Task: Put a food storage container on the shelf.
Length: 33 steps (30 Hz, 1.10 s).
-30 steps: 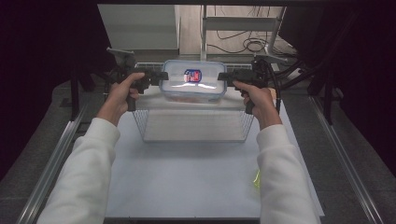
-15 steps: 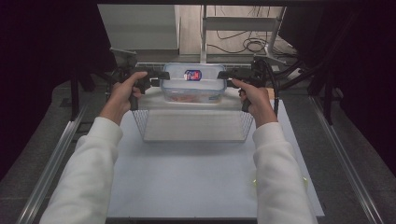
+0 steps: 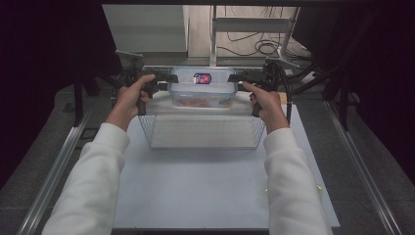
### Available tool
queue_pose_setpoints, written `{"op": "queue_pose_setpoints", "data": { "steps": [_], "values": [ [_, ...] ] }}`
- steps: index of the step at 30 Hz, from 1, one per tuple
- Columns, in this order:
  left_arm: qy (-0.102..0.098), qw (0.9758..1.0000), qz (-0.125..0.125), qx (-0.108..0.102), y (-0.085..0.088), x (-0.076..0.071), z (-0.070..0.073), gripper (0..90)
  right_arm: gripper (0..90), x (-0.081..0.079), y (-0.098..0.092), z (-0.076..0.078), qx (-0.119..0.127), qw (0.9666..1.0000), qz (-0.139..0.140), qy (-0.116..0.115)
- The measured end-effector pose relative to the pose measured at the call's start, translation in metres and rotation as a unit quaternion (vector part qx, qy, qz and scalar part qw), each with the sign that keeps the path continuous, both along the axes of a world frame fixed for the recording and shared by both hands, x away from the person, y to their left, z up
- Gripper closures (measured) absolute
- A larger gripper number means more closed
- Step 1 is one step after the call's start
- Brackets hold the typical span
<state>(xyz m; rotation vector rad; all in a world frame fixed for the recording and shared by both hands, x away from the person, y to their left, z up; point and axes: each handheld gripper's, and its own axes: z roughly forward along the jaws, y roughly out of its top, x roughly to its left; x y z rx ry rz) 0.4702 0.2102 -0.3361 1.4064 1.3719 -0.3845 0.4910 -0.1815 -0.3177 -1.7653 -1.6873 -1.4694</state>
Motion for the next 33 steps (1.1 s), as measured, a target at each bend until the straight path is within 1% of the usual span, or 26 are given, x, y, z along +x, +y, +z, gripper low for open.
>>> {"op": "queue_pose_setpoints", "data": {
  "steps": [1, 2, 3, 4, 5, 6, 7, 8, 10, 12, 15, 16, 17, 19, 20, 21, 22, 23, 25, 26, 27, 29, 30, 31, 32, 33],
  "values": [
    [-0.005, 1.0000, 0.005, -0.001, 0.000, -0.001, 0.001, 41.2, 45.1, 0.000, 0.001, 0.000, -0.001, 1.0000, -0.001, -0.001],
    [-0.005, 1.0000, 0.005, -0.001, 0.000, -0.001, 0.001, 39.4, 45.1, 0.000, 0.001, 0.000, -0.001, 1.0000, -0.001, -0.001],
    [-0.010, 0.9999, 0.008, 0.002, -0.001, -0.001, 0.001, 37.8, 42.0, -0.001, 0.002, 0.001, -0.002, 1.0000, -0.002, 0.000],
    [-0.010, 0.9999, 0.008, 0.002, -0.001, -0.001, 0.001, 36.0, 42.0, -0.001, 0.002, 0.001, -0.002, 1.0000, -0.002, 0.000],
    [-0.016, 0.9998, 0.009, 0.005, -0.002, -0.002, 0.002, 34.8, 40.3, -0.003, 0.002, 0.002, -0.003, 1.0000, -0.007, -0.005],
    [-0.016, 0.9998, 0.009, 0.005, -0.002, -0.002, 0.002, 33.4, 40.3, -0.003, 0.002, 0.002, -0.003, 1.0000, -0.007, -0.005],
    [-0.022, 0.9997, 0.012, 0.009, -0.002, -0.003, 0.003, 32.4, 37.7, -0.004, 0.002, 0.003, -0.007, 0.9998, -0.015, -0.011],
    [-0.026, 0.9995, 0.013, 0.011, -0.002, -0.004, 0.004, 31.4, 37.1, -0.006, 0.002, 0.004, -0.008, 0.9997, -0.021, -0.012],
    [-0.036, 0.9991, 0.017, 0.016, -0.001, -0.007, 0.006, 29.2, 35.5, -0.008, 0.001, 0.007, -0.006, 0.9995, -0.023, -0.020],
    [-0.048, 0.9984, 0.020, 0.022, 0.000, -0.010, 0.009, 27.9, 32.9, -0.012, 0.001, 0.011, -0.011, 0.9994, -0.027, -0.021],
    [-0.066, 0.9971, 0.019, 0.033, 0.002, -0.018, 0.014, 25.2, 31.2, -0.019, -0.002, 0.016, -0.029, 0.9982, -0.040, -0.033],
    [-0.066, 0.9971, 0.019, 0.033, 0.002, -0.018, 0.014, 24.6, 31.2, -0.021, -0.003, 0.017, -0.029, 0.9981, -0.041, -0.036],
    [-0.083, 0.9956, 0.018, 0.040, 0.004, -0.025, 0.017, 24.2, 31.2, -0.024, -0.004, 0.019, -0.029, 0.9980, -0.039, -0.040],
    [-0.101, 0.9937, 0.013, 0.047, 0.004, -0.034, 0.021, 23.8, 31.2, -0.031, -0.005, 0.023, -0.033, 0.9975, -0.033, -0.053],
    [-0.101, 0.9937, 0.013, 0.047, 0.004, -0.034, 0.021, 23.8, 31.1, -0.035, -0.005, 0.025, -0.038, 0.9970, -0.031, -0.060],
    [-0.110, 0.9927, 0.011, 0.049, 0.004, -0.038, 0.023, 23.8, 31.1, -0.035, -0.005, 0.025, -0.038, 0.9970, -0.031, -0.060],
    [-0.118, 0.9918, 0.008, 0.050, 0.004, -0.044, 0.025, 23.6, 31.1, -0.040, -0.005, 0.027, -0.043, 0.9965, -0.028, -0.066],
    [-0.134, 0.9895, 0.004, 0.053, 0.005, -0.056, 0.029, 23.4, 31.2, -0.049, -0.006, 0.031, -0.046, 0.9951, -0.024, -0.084],
    [-0.151, 0.9866, -0.003, 0.062, 0.005, -0.069, 0.033, 23.4, 31.5, -0.059, -0.007, 0.034, -0.054, 0.9931, -0.015, -0.103],
    [-0.151, 0.9866, -0.003, 0.062, 0.005, -0.069, 0.033, 23.4, 31.8, -0.065, -0.008, 0.037, -0.055, 0.9924, -0.011, -0.109],
    [-0.166, 0.9838, -0.012, 0.067, 0.004, -0.083, 0.035, 23.4, 32.0, -0.070, -0.009, 0.038, -0.058, 0.9914, -0.007, -0.117],
    [-0.175, 0.9819, -0.021, 0.069, 0.002, -0.097, 0.035, 23.4, 32.2, -0.081, -0.012, 0.042, -0.064, 0.9891, 0.003, -0.133],
    [-0.175, 0.9819, -0.021, 0.069, 0.002, -0.097, 0.035, 23.4, 32.2, -0.086, -0.014, 0.043, -0.070, 0.9875, 0.007, -0.141],
    [-0.184, 0.9800, -0.033, 0.069, 0.001, -0.111, 0.032, 23.4, 32.2, -0.092, -0.015, 0.043, -0.077, 0.9856, 0.013, -0.150],
    [-0.184, 0.9800, -0.033, 0.069, 0.001, -0.111, 0.032, 23.4, 32.2, -0.097, -0.017, 0.043, -0.082, 0.9839, 0.017, -0.158],
    [-0.188, 0.9790, -0.042, 0.066, 0.000, -0.123, 0.029, 23.4, 32.2, -0.103, -0.018, 0.042, -0.084, 0.9825, 0.026, -0.164]
  ]
}}
